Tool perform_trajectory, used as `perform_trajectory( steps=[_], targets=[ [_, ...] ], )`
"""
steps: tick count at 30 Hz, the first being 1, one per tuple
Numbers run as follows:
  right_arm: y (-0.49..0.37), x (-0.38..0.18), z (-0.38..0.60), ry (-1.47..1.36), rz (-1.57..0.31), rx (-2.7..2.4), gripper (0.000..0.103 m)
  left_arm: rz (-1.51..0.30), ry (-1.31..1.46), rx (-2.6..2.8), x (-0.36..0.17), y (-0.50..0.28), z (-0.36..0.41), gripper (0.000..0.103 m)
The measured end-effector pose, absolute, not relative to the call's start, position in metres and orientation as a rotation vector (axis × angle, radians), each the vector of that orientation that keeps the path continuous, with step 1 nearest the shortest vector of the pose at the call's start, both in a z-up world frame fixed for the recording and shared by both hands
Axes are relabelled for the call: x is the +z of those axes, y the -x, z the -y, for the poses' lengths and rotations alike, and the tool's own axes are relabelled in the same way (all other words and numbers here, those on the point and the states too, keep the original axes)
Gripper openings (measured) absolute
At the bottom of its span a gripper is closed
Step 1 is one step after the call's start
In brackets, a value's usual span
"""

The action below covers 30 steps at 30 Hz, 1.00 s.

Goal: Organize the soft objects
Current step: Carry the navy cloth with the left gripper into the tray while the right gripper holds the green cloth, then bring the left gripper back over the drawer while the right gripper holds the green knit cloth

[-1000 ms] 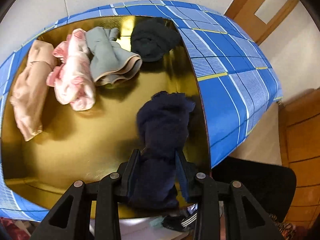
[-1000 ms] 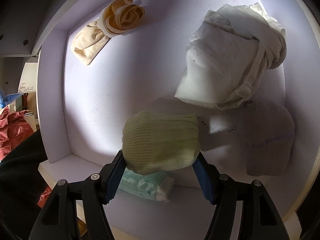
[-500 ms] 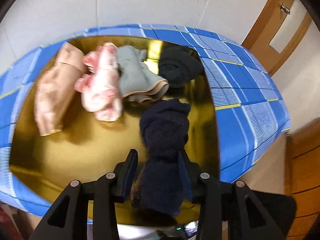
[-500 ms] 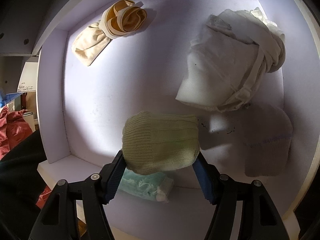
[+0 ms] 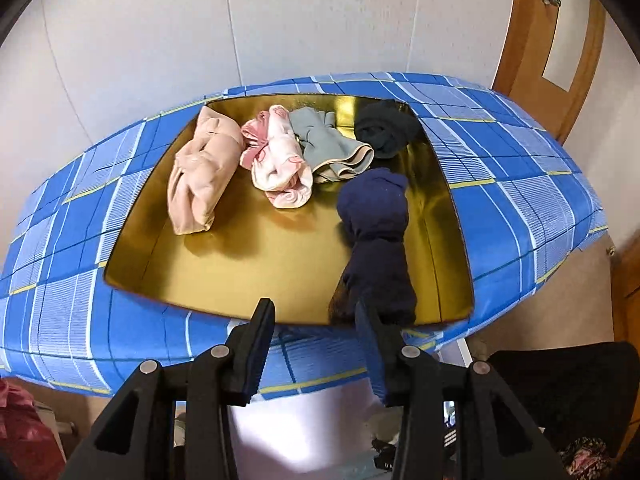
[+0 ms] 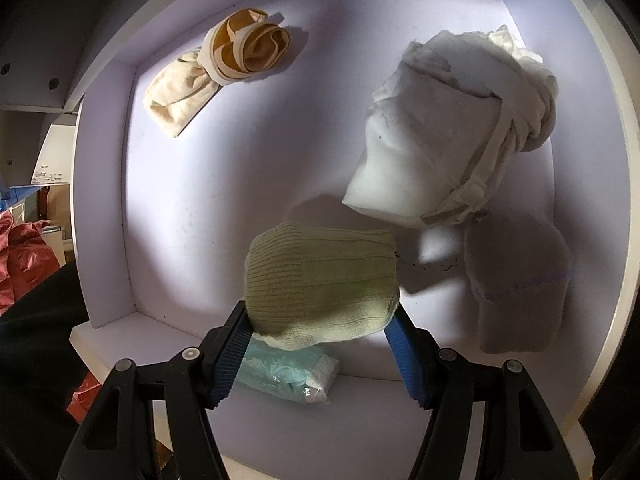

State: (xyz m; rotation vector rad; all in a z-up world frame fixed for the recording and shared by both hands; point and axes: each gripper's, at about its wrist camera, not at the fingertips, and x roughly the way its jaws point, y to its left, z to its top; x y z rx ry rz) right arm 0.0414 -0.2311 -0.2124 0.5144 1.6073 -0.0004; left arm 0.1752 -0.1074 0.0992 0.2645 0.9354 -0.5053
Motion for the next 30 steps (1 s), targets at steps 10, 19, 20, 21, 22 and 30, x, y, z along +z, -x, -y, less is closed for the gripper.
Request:
perform_trajectory(
  steps=[10, 19, 20, 21, 22, 30],
  targets=[
    [-0.038, -0.198, 0.237, -0.551, -1.570, -0.004, 0.067, -0.869, -0.291, -0.467, 0.101, -0.143, 0.088, 0.042],
    [-0.036, -0.182, 0.248, -0.570, -1.544, -0.014, 0.067, -0.935, -0.286, -0.449, 0.058, -0.127, 0.067, 0.042],
    [-0.035, -0.181, 0.249, -0.571, -1.541, -0.016, 0.067, -0.949, -0.283, -0.444, 0.051, -0.128, 0.064, 0.042],
    [-0.034, -0.179, 0.250, -0.573, -1.537, -0.017, 0.067, -0.969, -0.278, -0.437, 0.042, -0.129, 0.059, 0.042],
    [-0.034, -0.177, 0.251, -0.575, -1.531, -0.020, 0.067, -0.995, -0.270, -0.429, 0.030, -0.131, 0.054, 0.042],
    [-0.025, -0.161, 0.262, -0.567, -1.496, -0.037, 0.067, -1.251, -0.153, -0.367, -0.069, -0.143, 0.012, 0.042]
  ],
)
